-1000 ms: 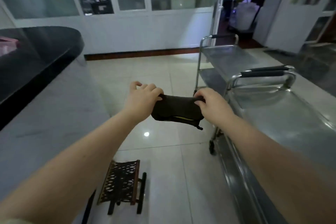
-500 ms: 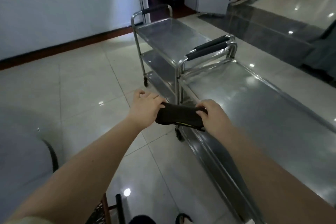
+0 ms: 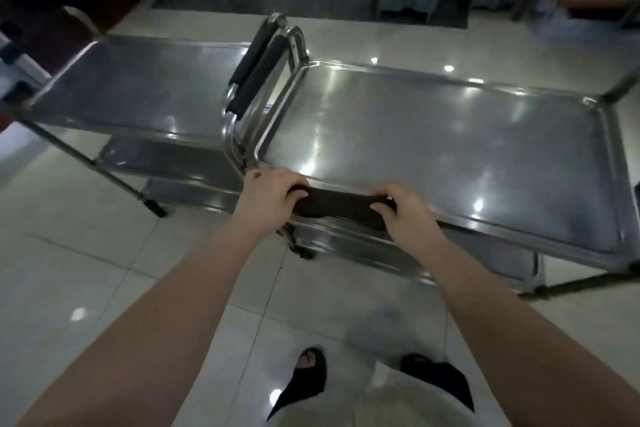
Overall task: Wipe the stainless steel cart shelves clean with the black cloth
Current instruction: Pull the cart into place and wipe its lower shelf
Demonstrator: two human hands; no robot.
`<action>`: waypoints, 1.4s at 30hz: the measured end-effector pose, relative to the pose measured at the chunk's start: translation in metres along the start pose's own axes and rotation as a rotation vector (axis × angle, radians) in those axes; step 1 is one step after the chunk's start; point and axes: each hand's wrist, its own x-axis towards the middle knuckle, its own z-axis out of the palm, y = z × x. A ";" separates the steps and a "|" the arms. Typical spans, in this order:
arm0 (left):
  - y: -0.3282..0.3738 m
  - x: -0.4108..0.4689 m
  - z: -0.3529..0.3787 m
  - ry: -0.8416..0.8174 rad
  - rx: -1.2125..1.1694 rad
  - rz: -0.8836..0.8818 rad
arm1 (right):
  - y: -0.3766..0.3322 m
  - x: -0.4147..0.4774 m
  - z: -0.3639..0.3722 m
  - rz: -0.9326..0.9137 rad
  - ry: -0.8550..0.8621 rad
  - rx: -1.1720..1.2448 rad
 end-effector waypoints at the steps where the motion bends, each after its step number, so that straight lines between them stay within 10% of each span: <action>1: -0.005 0.005 0.004 -0.016 -0.011 0.045 | 0.000 -0.005 0.005 0.048 0.029 0.009; 10: 0.001 0.028 0.091 -0.161 -0.210 0.257 | 0.039 -0.052 0.038 0.396 0.146 0.017; 18: 0.037 0.044 0.283 -0.380 -0.505 0.042 | 0.197 -0.064 0.080 0.623 0.175 0.057; 27: 0.104 0.140 0.452 -0.169 -0.735 0.226 | 0.365 -0.040 0.082 0.157 0.783 -0.231; 33: 0.050 0.151 0.532 -0.199 -0.459 0.494 | 0.442 -0.056 0.165 0.060 0.440 -0.481; 39: 0.040 0.202 0.538 -0.048 -0.119 0.492 | 0.462 -0.029 0.140 0.035 0.455 -0.326; 42: 0.054 0.225 0.549 -0.110 0.097 0.392 | 0.471 0.010 0.131 0.154 0.123 -0.539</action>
